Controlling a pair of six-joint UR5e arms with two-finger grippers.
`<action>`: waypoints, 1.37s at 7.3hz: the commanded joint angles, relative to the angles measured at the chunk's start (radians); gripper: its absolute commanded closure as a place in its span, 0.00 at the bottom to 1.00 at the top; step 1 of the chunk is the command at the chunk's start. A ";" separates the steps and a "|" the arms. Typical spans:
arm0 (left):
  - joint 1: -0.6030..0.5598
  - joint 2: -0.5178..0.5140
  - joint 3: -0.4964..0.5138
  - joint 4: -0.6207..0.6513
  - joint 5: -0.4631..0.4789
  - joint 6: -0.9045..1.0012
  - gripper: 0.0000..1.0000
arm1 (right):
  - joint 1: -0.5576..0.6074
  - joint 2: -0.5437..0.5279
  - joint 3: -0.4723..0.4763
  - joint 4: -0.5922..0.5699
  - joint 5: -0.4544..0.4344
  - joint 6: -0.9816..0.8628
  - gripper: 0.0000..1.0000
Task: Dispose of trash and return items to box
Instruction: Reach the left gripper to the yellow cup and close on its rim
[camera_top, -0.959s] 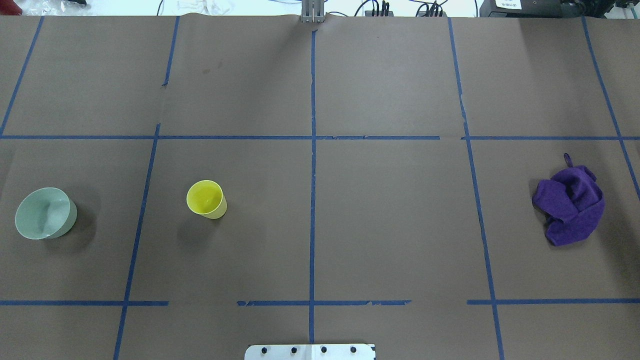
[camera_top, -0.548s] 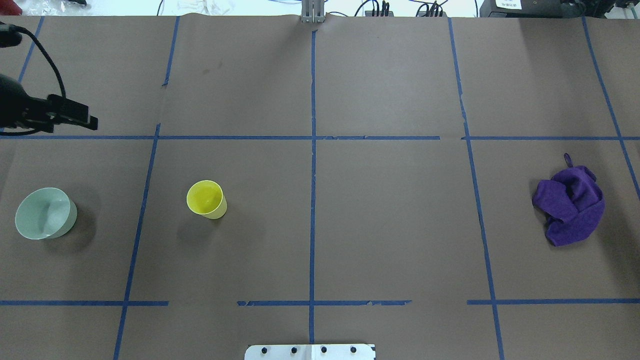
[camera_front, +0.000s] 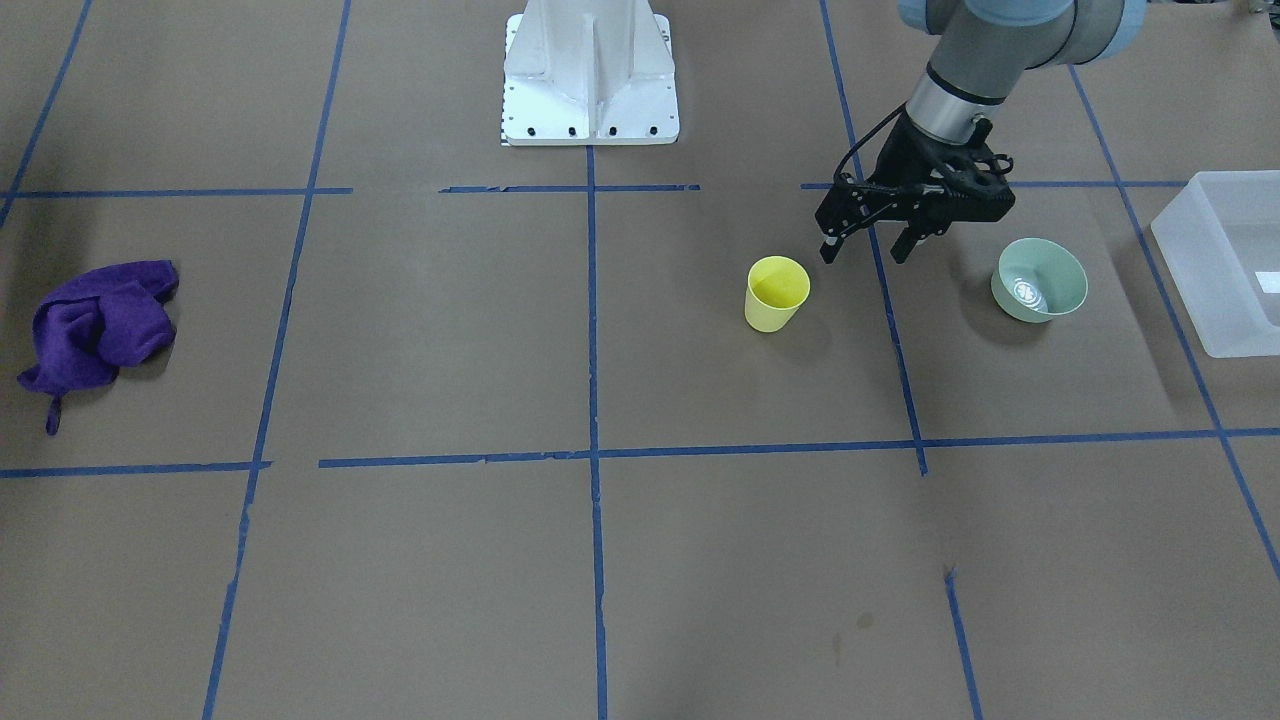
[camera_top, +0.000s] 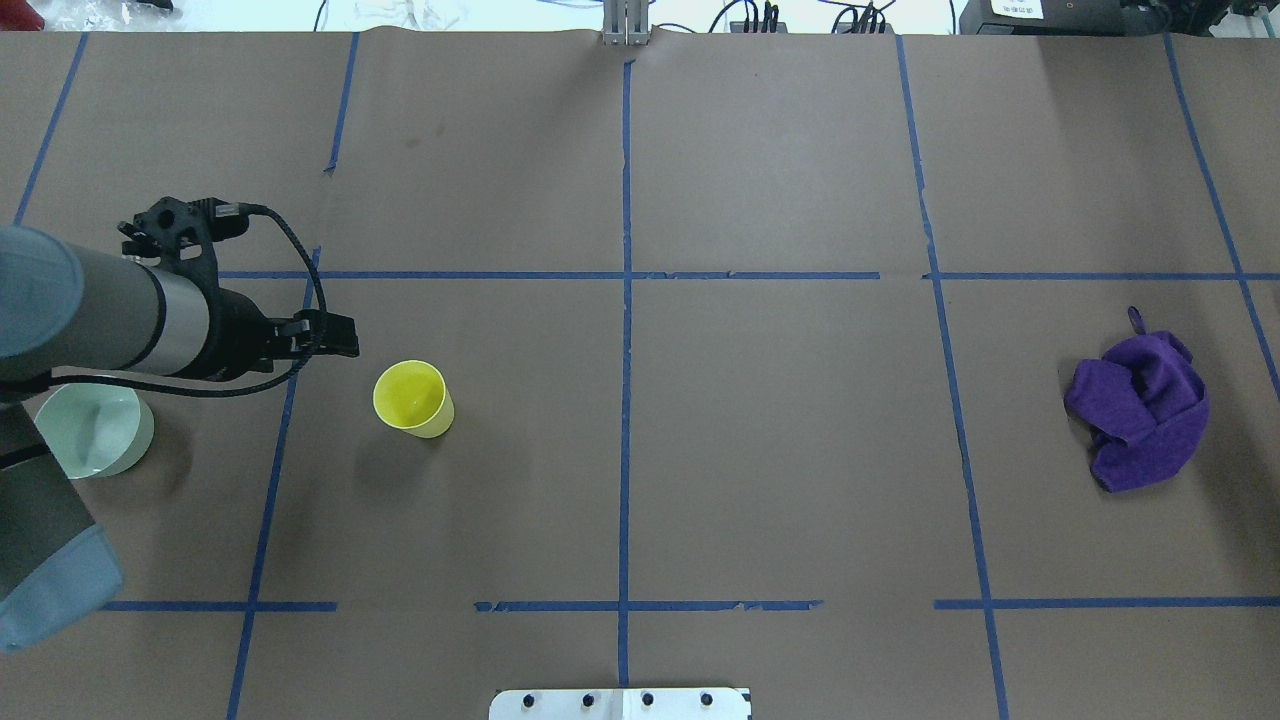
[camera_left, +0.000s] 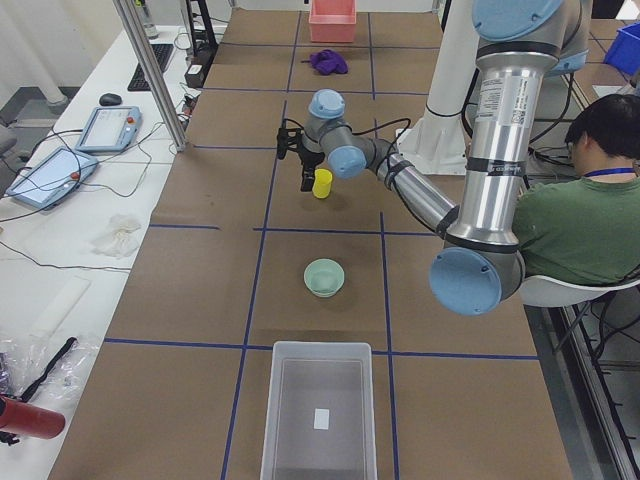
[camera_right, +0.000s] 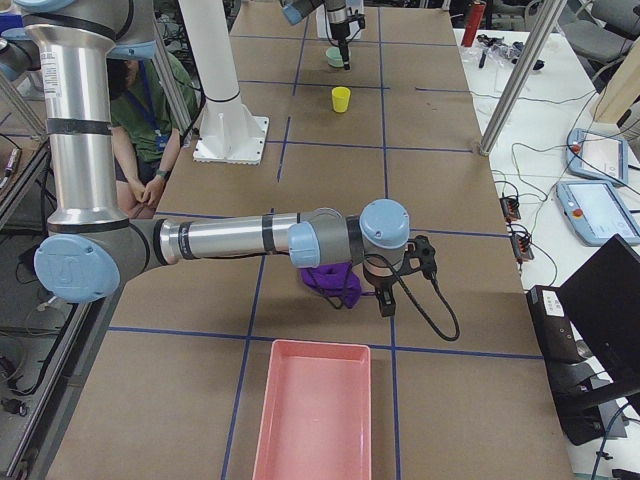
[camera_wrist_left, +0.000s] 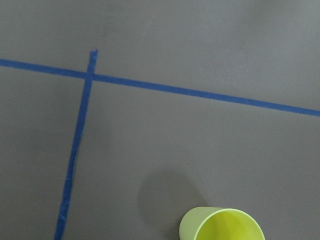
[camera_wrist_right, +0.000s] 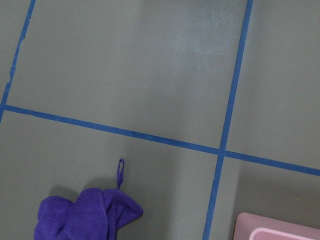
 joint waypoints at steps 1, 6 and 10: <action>0.055 -0.044 0.081 0.000 0.029 -0.020 0.04 | 0.000 0.000 -0.006 0.004 -0.005 -0.001 0.00; 0.101 -0.088 0.153 0.002 0.025 -0.020 0.48 | 0.000 0.000 -0.003 0.003 -0.018 0.021 0.00; 0.089 -0.093 0.134 0.006 0.019 -0.006 1.00 | -0.047 0.004 -0.001 0.004 -0.030 0.037 0.00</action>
